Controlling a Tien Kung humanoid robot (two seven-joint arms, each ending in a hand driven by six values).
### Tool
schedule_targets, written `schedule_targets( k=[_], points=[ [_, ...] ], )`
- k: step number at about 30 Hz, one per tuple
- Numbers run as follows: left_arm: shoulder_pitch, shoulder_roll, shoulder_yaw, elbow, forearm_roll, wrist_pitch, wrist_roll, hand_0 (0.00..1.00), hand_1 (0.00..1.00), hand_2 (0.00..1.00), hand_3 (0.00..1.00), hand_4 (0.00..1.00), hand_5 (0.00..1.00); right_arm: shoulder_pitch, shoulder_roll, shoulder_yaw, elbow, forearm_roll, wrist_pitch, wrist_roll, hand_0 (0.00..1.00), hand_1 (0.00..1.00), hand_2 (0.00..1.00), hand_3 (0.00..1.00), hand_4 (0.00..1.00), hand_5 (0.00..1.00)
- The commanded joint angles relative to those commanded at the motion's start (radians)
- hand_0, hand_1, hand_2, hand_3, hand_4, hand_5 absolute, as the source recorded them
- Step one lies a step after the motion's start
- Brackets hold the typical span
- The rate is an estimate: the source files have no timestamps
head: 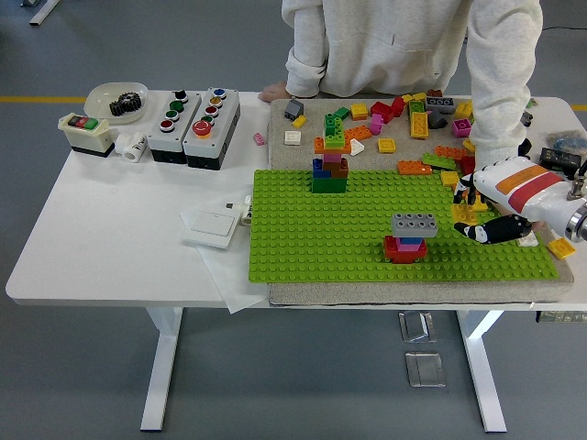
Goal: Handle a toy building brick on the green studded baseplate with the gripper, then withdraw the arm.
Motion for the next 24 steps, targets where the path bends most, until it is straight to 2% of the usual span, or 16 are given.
schedule_targets(
  k=[9,24],
  points=[
    [0.001,0.007,0.006,0.0,-0.006,-0.002,0.003,0.78,0.727,0.647,0.561,0.587,0.613,0.051,0.033,-0.048,0.01,0.005,0.019,-0.011,0.46,0.456,0.514,0.501,0.642,0.378],
    [0.002,0.01,0.017,0.0,-0.011,-0.004,0.006,0.784,0.724,0.646,0.561,0.588,0.613,0.087,0.076,-0.105,-0.034,-0.012,0.02,-0.003,0.453,0.459,0.516,0.502,0.668,0.4]
  ],
)
